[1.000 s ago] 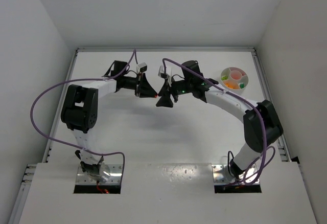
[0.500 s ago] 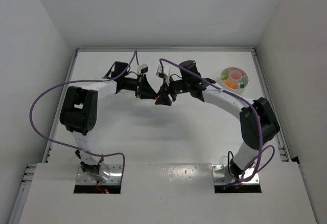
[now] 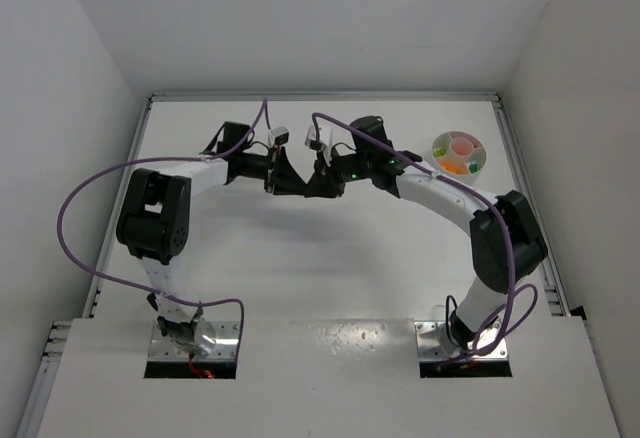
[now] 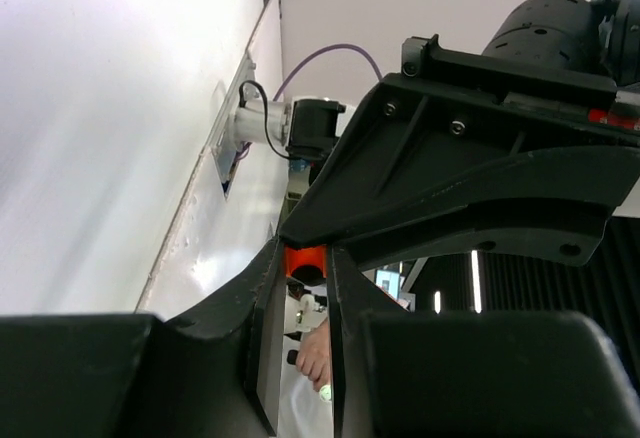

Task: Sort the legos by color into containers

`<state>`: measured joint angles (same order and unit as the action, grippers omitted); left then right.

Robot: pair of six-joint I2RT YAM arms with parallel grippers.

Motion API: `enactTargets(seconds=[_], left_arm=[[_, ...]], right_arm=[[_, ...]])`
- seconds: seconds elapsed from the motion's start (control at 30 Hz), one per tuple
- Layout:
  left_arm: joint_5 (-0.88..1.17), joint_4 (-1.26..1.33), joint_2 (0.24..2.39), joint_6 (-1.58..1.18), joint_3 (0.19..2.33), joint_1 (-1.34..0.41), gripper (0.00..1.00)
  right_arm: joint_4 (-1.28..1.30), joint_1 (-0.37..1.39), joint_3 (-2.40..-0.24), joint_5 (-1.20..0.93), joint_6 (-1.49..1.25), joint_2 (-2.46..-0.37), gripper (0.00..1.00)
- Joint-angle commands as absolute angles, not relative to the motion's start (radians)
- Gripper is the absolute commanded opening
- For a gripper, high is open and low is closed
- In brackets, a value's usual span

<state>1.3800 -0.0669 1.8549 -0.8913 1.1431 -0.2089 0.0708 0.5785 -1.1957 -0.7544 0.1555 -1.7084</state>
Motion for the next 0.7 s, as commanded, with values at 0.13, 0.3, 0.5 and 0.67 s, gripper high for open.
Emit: enactTargets(seconds=[0.13,0.3,0.5,0.67], left_arm=[[1.391,-0.048,1.807,-0.87,1.138,-0.203,0.71],[1.266,-0.216,1.77,-0.721,1.235,-0.117,1.0],[1.001,-0.267,1.692,-0.669,1.29,0.009,1.0],[0.76,-0.421,1.672,-0.446,1.383,-0.003,1.0]], right_arm=[[0.052,0.583,-1.229,-0.742,0.181,-1.684,0.0],[0.116,0.565,-1.163,-0.7,0.224,-1.64,0.0],[0.32,0.506,-1.075,-0.543,0.322,-1.546,0.0],[0.495,0.349,-1.112,-0.379,0.353,-1.534,0.0]])
